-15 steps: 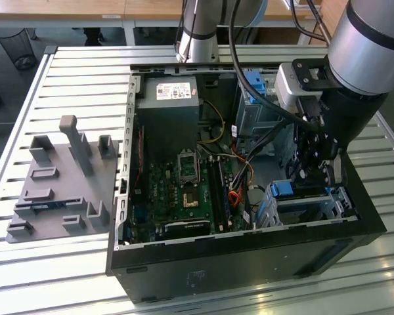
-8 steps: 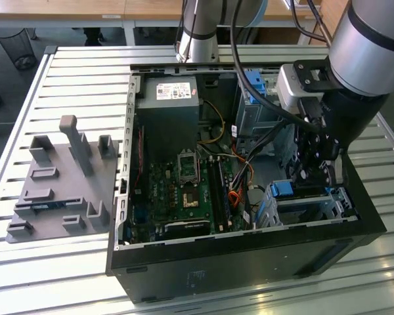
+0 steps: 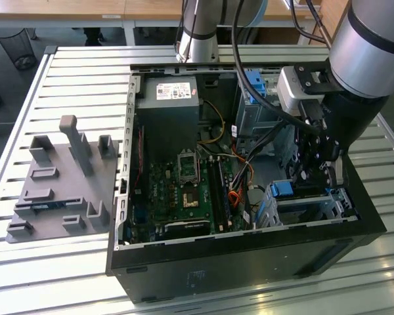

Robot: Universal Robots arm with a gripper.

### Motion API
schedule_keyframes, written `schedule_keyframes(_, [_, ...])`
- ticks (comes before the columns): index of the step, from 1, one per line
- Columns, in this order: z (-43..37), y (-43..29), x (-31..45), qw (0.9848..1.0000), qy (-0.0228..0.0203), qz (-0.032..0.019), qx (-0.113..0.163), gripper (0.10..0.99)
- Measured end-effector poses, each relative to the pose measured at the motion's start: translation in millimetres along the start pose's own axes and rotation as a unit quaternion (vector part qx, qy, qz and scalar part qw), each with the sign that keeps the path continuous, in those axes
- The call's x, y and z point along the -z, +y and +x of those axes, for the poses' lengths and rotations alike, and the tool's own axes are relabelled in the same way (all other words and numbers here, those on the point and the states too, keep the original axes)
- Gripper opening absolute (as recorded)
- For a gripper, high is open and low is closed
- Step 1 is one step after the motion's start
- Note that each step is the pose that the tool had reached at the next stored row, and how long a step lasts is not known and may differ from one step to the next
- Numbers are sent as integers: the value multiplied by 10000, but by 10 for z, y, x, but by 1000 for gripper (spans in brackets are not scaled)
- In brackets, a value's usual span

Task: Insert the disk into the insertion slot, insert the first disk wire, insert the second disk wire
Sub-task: 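Insert the second disk wire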

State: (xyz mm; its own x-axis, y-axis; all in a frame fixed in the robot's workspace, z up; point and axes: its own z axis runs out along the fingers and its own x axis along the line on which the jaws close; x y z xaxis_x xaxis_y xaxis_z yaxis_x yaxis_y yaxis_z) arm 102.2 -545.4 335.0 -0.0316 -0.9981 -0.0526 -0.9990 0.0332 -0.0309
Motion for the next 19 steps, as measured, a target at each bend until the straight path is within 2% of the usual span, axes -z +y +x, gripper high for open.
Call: schedule_keyframes(19, [17, -40, -26, 10000, 0, 0, 0, 145])
